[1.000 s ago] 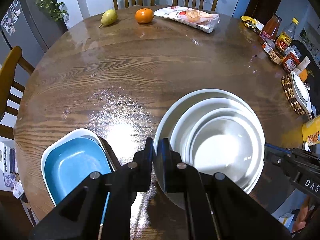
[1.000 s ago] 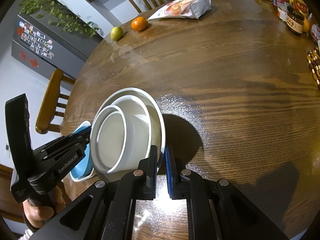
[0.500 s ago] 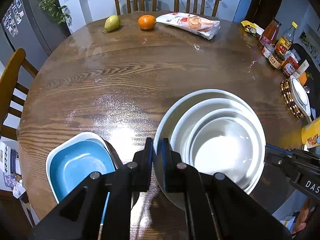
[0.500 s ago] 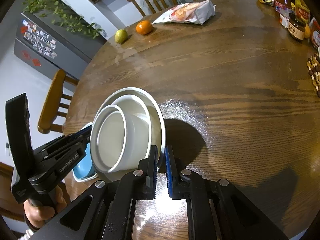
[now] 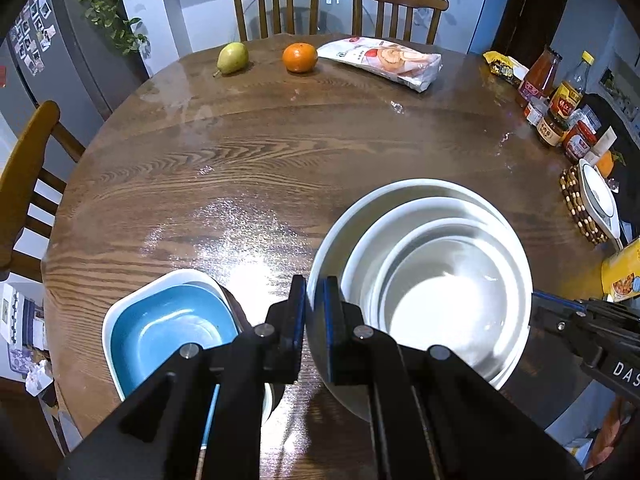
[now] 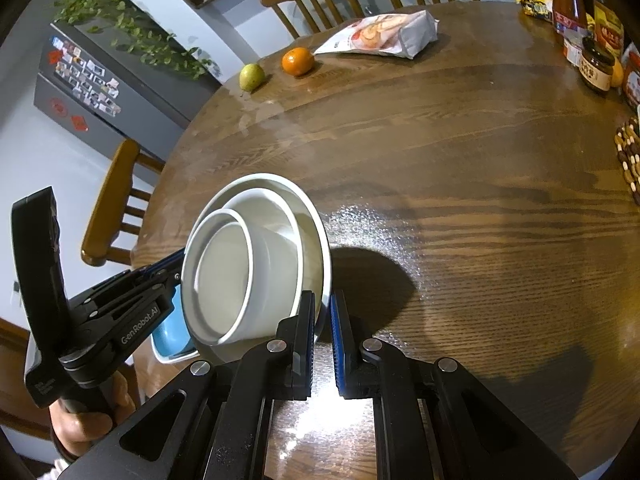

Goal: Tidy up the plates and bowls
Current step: 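Lift the nested bowl stack and carry it over the blue dish, then lower the held bowl stack onto the blue dish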

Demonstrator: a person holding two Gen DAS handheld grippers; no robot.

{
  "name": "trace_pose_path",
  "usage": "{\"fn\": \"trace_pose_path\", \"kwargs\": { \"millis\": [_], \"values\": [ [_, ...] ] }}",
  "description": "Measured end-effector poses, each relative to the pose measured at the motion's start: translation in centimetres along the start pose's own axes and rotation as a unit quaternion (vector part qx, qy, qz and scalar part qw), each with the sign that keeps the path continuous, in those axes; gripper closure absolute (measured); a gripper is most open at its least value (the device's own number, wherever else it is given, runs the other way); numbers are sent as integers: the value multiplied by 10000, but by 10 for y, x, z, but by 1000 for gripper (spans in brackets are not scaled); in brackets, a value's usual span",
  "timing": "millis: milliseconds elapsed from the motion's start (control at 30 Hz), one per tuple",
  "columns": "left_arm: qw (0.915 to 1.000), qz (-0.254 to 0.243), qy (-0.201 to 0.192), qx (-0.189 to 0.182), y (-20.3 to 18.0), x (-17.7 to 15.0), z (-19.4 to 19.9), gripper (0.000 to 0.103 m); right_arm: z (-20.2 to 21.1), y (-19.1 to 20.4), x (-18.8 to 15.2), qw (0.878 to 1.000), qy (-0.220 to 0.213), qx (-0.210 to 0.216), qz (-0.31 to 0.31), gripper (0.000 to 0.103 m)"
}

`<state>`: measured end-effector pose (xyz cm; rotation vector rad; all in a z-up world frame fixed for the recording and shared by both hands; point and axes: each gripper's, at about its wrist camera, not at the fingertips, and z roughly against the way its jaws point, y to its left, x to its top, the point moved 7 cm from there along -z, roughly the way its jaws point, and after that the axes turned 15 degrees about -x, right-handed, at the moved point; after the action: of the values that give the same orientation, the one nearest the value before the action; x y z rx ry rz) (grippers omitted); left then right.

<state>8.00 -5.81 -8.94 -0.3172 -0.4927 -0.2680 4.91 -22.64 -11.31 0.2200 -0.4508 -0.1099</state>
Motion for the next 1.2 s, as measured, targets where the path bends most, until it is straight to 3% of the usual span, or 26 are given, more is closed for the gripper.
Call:
{"fn": "trace_pose_path", "kwargs": {
  "millis": [633,1200],
  "values": [
    [9987,299,-284,292,24,-7,30,99,8,32,5,9990,-79,236,383,91],
    [9887,1077,-395,965,99,-36,77,99,-11,120,0,9893,209,708,1262,91]
  ]
}}
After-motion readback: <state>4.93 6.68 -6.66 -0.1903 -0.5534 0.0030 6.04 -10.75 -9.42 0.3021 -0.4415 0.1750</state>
